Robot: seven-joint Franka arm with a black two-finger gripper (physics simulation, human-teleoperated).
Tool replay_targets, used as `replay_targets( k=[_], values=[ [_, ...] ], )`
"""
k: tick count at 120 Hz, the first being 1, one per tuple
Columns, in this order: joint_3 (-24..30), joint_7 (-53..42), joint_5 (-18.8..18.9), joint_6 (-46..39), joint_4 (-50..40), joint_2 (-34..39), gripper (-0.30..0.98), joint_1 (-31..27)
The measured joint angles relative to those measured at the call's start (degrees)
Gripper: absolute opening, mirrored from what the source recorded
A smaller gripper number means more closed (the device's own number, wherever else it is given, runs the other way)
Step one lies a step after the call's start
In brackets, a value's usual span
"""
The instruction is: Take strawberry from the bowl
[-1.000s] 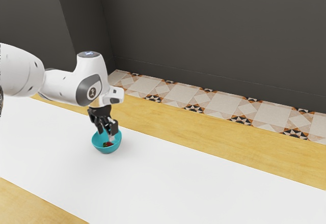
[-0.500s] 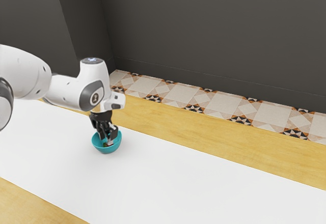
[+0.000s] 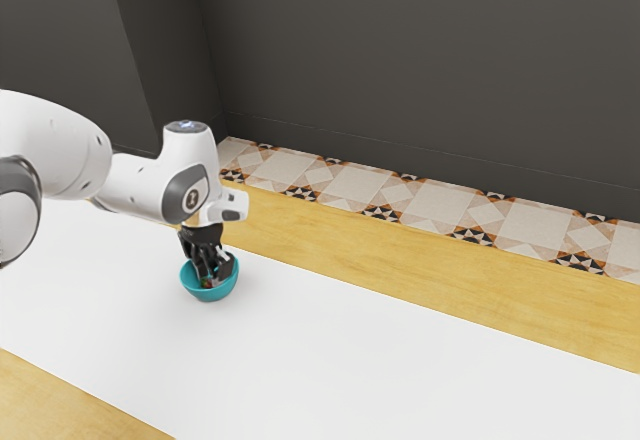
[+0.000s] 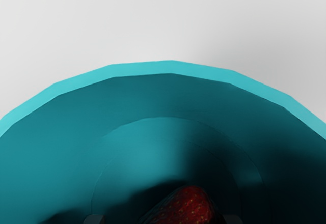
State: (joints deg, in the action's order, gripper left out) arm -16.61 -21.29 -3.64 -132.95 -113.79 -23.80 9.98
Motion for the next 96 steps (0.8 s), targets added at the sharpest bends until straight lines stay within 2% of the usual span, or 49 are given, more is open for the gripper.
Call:
replay_targets(
  k=[66, 96],
  values=[
    [0.02, 0.12, -0.81, -0.11, 0.83, -0.77, 0.10, -0.26],
    [-0.01, 0.78, -0.42, 0.19, 0.60, 3.14, 0.07, 1.07]
  ],
)
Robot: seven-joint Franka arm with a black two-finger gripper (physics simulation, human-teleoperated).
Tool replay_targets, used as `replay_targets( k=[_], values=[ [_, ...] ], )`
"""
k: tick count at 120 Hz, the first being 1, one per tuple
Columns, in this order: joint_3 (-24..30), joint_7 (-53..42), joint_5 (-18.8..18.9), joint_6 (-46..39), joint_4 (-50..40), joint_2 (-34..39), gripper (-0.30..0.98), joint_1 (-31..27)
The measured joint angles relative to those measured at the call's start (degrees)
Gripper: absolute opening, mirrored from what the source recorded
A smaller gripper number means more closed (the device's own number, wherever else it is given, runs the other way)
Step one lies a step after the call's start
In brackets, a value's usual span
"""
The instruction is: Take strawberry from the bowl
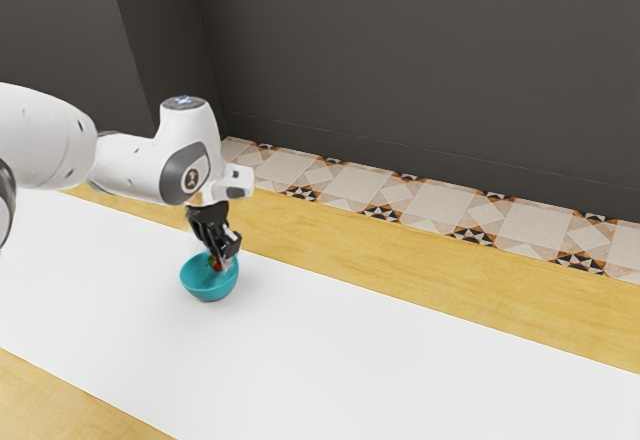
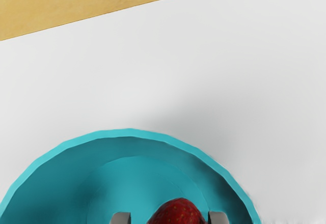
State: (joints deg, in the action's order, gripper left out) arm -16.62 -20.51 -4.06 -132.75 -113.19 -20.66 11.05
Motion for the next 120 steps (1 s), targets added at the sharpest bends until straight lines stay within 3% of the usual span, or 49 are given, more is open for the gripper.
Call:
replay_targets(
  k=[34, 84, 103, 120],
  values=[
    [-0.41, 0.72, 0.35, 1.62, -1.83, 4.07, 0.03, 7.24],
    [-0.29, 1.66, 0.28, 1.92, -0.56, -1.47, 0.05, 9.82],
    [-0.24, 1.30, -0.46, 1.99, -0.47, -1.67, 0.35, 9.97],
    [-0.23, 1.35, -0.35, 2.66, -0.44, 1.28, 0.51, 10.00]
  ],
)
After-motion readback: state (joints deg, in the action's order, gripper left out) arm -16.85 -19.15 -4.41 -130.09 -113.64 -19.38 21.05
